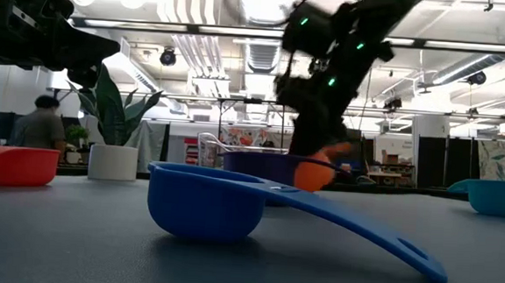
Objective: Nest measuring cups in basket
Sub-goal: Stack the orange measuring cup on top of the purple measuring cup
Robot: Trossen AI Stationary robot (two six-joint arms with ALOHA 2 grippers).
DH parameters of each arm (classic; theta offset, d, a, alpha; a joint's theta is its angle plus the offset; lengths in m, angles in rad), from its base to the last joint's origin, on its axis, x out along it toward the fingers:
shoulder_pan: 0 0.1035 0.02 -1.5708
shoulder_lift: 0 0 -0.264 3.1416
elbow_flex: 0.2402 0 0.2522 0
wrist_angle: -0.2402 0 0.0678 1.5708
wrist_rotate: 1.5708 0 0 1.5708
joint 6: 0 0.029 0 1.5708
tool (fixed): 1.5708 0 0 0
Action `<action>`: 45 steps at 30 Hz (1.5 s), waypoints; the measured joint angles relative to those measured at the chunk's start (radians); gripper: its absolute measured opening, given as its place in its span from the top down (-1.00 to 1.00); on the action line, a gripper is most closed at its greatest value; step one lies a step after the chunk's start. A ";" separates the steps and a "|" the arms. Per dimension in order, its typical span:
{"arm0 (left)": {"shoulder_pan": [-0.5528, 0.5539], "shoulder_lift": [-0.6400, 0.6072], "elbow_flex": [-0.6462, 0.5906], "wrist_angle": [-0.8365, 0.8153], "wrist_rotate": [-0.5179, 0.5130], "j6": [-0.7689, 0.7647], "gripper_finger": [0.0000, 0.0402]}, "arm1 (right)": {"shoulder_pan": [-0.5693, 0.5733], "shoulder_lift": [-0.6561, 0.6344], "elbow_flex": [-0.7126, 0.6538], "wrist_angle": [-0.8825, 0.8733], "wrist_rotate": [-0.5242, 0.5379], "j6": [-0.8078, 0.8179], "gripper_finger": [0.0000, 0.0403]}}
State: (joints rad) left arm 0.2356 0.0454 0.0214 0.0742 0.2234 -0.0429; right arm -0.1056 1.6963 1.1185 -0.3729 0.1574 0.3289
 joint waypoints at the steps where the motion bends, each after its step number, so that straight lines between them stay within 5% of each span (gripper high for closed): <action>1: 0.000 0.000 0.000 0.000 0.000 0.000 0.99 | 0.002 0.026 0.023 -0.014 0.000 -0.008 0.96; 11: 0.000 0.000 0.000 0.000 0.000 0.000 0.99 | 0.035 0.036 0.130 -0.052 0.000 -0.061 0.91; 18: 0.000 0.000 0.000 0.001 0.000 0.000 0.99 | 0.059 -0.059 0.123 -0.057 0.011 -0.121 0.59; 29: 0.000 0.000 0.000 0.000 0.000 0.000 0.99 | 0.056 -0.170 -0.026 -0.088 0.269 -0.611 0.33; 39: 0.000 0.000 0.000 -0.001 0.000 0.000 0.99 | 0.002 -0.219 -0.334 0.341 0.288 -0.792 0.40; 45: 0.000 0.000 0.000 -0.001 0.000 0.000 0.99 | -0.004 -0.200 -0.399 0.476 0.288 -0.873 0.30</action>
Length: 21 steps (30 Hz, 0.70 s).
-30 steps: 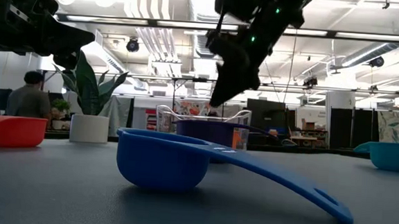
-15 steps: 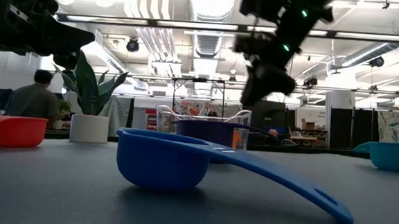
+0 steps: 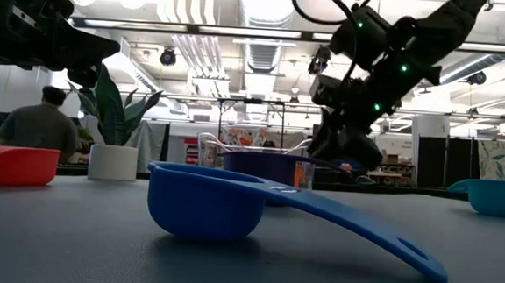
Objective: Nest measuring cups in basket
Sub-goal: Stack the orange measuring cup on top of the purple measuring cup
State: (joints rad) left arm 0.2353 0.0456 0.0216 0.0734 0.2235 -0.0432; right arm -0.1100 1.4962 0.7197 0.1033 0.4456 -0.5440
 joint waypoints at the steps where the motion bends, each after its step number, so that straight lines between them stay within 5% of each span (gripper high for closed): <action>1: 0.000 0.000 0.000 0.000 0.000 0.000 0.99 | -0.003 0.011 0.000 0.006 0.000 -0.002 0.28; 21: 0.000 0.000 0.000 0.001 0.000 0.000 0.99 | -0.054 0.169 0.012 0.168 0.055 -0.070 0.29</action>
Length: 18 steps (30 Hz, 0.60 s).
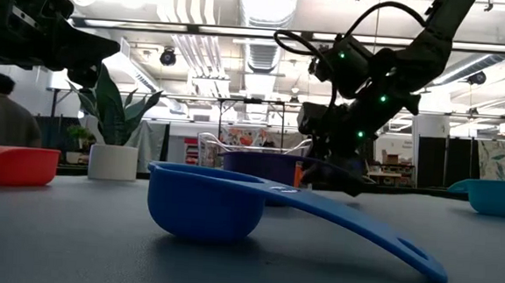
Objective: Nest measuring cups in basket
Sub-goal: Stack the orange measuring cup on top of the purple measuring cup
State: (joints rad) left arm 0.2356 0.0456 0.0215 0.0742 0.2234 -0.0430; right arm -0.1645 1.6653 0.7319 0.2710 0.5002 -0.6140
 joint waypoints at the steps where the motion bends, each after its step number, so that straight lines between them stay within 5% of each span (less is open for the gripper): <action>1: 0.000 0.000 0.000 0.000 0.000 0.000 0.99 | 0.000 0.000 0.000 0.001 0.000 0.000 0.29; 18: 0.000 0.000 0.000 0.000 0.000 0.000 0.99 | -0.009 0.005 0.000 0.056 -0.015 0.008 0.69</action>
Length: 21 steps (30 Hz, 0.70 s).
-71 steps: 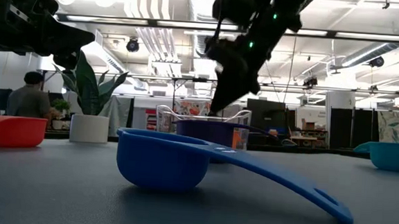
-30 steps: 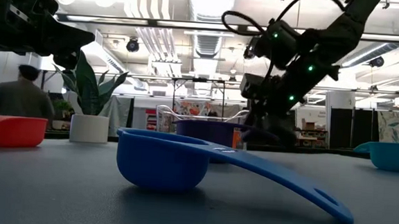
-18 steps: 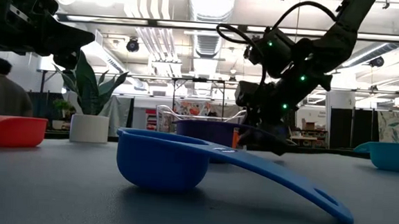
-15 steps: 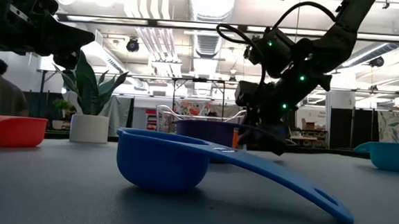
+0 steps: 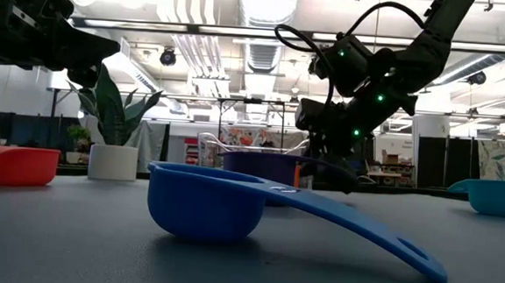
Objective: Nest measuring cups in basket
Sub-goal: Stack the orange measuring cup on top of the purple measuring cup
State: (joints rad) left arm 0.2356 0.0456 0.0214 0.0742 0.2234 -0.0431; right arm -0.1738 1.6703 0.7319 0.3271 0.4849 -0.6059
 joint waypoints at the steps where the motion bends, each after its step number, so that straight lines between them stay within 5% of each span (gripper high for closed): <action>1: 0.000 0.000 0.000 0.000 0.000 0.000 0.99 | 0.000 0.000 0.000 0.000 -0.006 0.004 0.74; 5: 0.000 0.000 0.000 0.000 0.000 0.000 0.99 | 0.001 0.000 0.000 0.000 -0.015 0.004 0.92; 12: 0.000 0.000 0.000 0.000 0.000 0.000 0.99 | 0.039 -0.006 0.000 -0.006 -0.007 0.006 0.96; 21: 0.000 0.000 0.000 0.000 0.000 0.000 0.99 | 0.153 -0.108 -0.001 -0.068 0.170 0.046 0.96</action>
State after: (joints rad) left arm 0.2356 0.0456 0.0216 0.0741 0.2234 -0.0432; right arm -0.0206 1.5618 0.7310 0.2594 0.6545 -0.5598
